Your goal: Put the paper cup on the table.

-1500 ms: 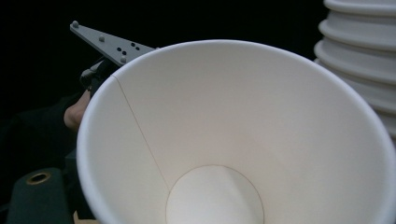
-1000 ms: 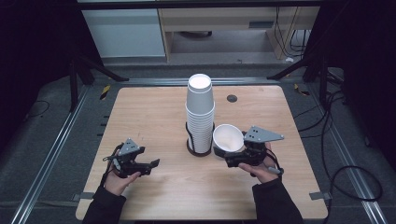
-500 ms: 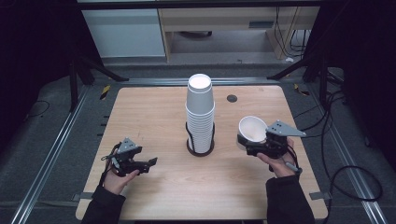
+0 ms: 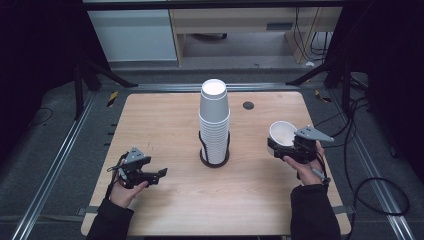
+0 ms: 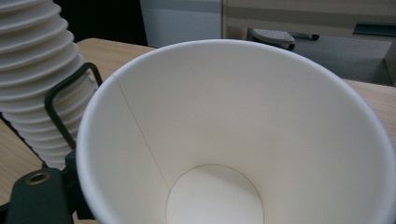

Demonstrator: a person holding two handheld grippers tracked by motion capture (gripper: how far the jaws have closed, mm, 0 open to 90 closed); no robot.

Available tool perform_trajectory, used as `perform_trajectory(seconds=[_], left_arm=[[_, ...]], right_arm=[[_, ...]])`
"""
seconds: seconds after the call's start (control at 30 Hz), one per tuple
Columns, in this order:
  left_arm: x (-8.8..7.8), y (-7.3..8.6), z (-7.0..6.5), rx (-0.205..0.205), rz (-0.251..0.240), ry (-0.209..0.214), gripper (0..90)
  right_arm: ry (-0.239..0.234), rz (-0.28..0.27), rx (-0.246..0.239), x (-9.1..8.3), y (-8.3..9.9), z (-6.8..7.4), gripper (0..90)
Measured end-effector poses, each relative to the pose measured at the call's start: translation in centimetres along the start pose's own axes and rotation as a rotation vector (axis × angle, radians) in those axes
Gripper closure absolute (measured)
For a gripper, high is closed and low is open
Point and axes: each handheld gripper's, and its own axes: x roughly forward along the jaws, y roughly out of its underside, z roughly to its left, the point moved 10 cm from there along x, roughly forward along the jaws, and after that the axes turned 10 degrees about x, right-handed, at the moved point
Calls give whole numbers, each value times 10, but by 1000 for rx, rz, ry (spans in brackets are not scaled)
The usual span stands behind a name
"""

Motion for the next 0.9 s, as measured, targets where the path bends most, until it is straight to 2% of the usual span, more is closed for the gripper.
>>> perform_trajectory(seconds=[0.23, 0.4, 0.9], left_arm=[[3, 1, 0, 7, 11, -8, 171], [3, 1, 0, 4, 12, -11, 171], [4, 3, -1, 17, 23, -6, 170]], right_arm=[[61, 10, 37, 8, 6, -27, 134], [107, 26, 38, 10, 13, -43, 133], [136, 61, -6, 12, 22, -50, 133]])
